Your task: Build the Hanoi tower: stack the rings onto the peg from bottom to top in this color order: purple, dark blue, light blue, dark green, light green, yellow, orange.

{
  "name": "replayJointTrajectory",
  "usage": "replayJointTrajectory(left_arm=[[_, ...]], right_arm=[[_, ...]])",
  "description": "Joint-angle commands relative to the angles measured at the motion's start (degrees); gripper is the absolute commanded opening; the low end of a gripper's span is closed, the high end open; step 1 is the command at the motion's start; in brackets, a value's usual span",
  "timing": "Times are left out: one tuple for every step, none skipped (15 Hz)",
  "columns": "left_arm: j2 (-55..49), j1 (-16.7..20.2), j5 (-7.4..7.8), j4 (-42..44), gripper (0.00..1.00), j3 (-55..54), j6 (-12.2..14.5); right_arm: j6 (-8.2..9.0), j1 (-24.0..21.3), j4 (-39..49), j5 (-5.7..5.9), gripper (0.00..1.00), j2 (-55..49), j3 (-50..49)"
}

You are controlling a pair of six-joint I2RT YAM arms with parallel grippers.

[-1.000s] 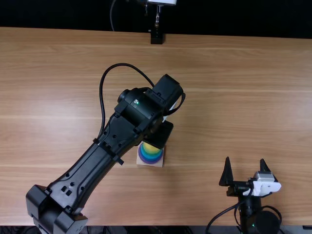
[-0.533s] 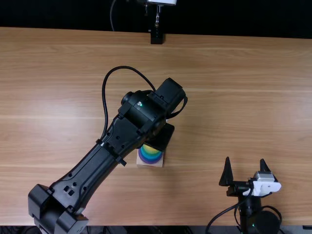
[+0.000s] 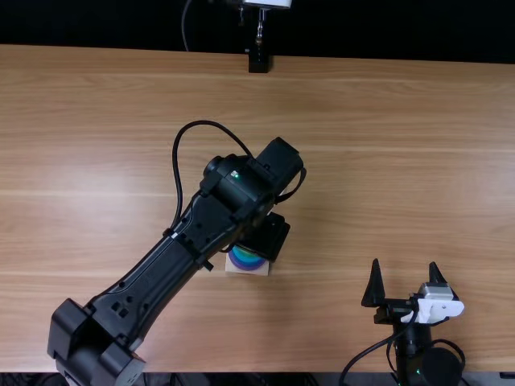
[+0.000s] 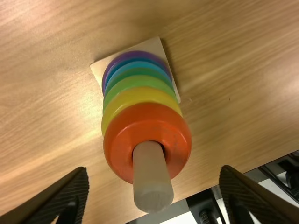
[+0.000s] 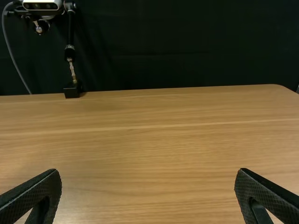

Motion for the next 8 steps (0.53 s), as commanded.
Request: replayJointTrajectory(left_arm=[[-1.9, 1.6, 0.59, 1.2, 1.0, 0.7, -0.2], [-3.4, 2.3, 0.59, 3.5, 1.0, 2.1, -0.1], [-4.6, 2.8, 0.48, 6.1, 1.0, 2.6, 0.0], [-6.6, 3.6, 0.48, 9.6, 1.0, 2.7, 0.0], [-9.4, 5.2, 0.59, 14.0, 1.0, 2.6, 0.1], [-12.0, 6.8, 0.48, 17.0, 1.0, 2.5, -0.2], [-15.2, 8.3, -0.36, 18.3, 1.0, 2.2, -0.3], [-19.8, 11.1, -0.68, 18.5, 1.0, 1.1, -0.3]], right_arm=[[0.08, -0.1, 0.3, 0.3, 1.0, -0.7, -0.9], [0.08, -0.1, 0.3, 0.3, 1.0, -0.7, -0.9], [0.08, -0.1, 0.3, 0.3, 1.0, -0.7, -0.9], [0.08, -0.1, 0.3, 0.3, 1.0, -0.7, -0.9], [0.08, -0.1, 0.3, 0.3, 1.0, -0.7, -0.9], [0.08, -0.1, 0.3, 0.3, 1.0, -0.7, -0.9], [0.08, -0.1, 0.3, 0.3, 1.0, -0.7, -0.9], [0.08, -0.1, 0.3, 0.3, 1.0, -0.7, -0.9]])
